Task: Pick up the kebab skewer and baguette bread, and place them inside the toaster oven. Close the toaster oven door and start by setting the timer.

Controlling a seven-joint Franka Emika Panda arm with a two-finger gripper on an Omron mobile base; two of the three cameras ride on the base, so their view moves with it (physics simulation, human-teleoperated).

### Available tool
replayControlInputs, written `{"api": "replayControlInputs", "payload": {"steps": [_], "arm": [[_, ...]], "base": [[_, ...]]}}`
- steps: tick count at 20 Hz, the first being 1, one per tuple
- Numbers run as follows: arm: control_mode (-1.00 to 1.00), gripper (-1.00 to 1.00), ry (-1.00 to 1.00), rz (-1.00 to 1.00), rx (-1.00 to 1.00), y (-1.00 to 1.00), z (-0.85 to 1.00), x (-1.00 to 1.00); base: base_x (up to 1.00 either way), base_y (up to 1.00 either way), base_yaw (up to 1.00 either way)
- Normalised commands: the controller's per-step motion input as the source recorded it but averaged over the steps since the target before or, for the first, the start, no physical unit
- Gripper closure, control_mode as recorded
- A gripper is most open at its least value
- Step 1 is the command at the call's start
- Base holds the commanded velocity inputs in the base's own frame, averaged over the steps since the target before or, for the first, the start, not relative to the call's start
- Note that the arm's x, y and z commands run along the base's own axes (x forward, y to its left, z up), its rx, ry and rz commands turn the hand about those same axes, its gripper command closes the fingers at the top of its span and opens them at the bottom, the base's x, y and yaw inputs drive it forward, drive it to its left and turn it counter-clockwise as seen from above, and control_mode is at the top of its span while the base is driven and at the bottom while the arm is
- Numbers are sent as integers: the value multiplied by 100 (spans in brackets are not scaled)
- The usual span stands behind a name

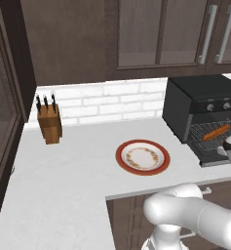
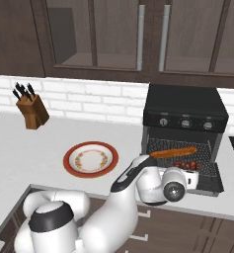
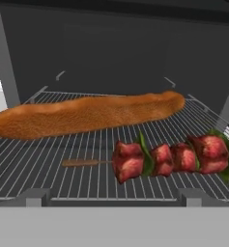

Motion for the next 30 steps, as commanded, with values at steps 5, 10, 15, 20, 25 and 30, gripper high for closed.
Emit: {"api": "replayControlInputs", "payload": {"steps": [5,10,15,20,25,30], "arm": [[-100,-100,0,0,0,0,0,9],[-100,-100,0,0,0,0,-4,6],[-100,-100,0,0,0,0,-16,0],[-100,-100,0,0,0,0,-9,0],[-100,-100,0,0,0,0,0,0],[-100,-100,-3,0,0,0,0,-1]], "base": [[0,0,0],[0,0,0],[0,0,0],[0,0,0],[0,0,0],[0,0,0]]}}
